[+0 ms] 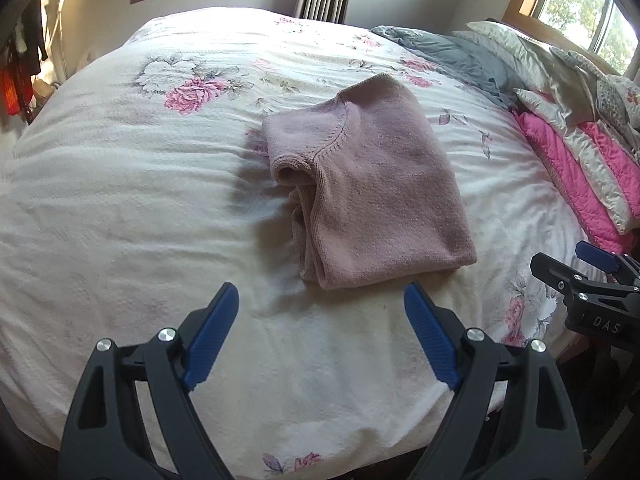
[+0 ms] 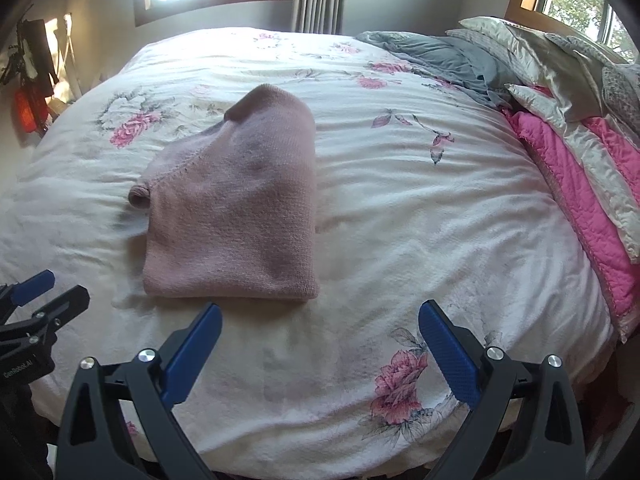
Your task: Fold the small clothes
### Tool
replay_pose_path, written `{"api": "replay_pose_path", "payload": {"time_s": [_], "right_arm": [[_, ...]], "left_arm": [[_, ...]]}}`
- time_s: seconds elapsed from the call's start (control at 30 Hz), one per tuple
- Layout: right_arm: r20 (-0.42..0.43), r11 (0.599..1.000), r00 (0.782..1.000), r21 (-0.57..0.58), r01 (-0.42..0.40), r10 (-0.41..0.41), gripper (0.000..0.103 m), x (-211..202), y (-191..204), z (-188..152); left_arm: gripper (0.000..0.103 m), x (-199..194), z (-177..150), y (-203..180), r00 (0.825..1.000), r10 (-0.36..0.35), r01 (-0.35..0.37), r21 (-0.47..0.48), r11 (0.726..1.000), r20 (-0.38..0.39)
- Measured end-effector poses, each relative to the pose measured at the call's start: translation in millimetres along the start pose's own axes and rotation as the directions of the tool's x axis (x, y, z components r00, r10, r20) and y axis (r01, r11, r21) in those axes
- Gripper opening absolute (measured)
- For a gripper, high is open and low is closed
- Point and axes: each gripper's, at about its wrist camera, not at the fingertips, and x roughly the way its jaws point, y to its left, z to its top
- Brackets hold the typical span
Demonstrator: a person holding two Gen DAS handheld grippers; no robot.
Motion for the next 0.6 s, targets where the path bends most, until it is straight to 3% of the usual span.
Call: {"api": "replay_pose_path", "payload": {"time_s": [0.27,0.6], "right_arm": [[-0.011,0.999,0.999,-0.012,0.038,-0.038,0.099,-1.3,2.3,-3.6],[-0.018,1.000,1.000,-0.011,0.012,-0.012,0.099,1.1,2.0,-4.7]], "left_arm": [[0.084,2.6,-2.2,-0.7,1.000,0.014,-0.014,-0.008,1.000,-0.011],[0.084,2.5,-1.2,-1.8,1.000,0.020,-0.020,-0.002,1.000,-0.005]]}}
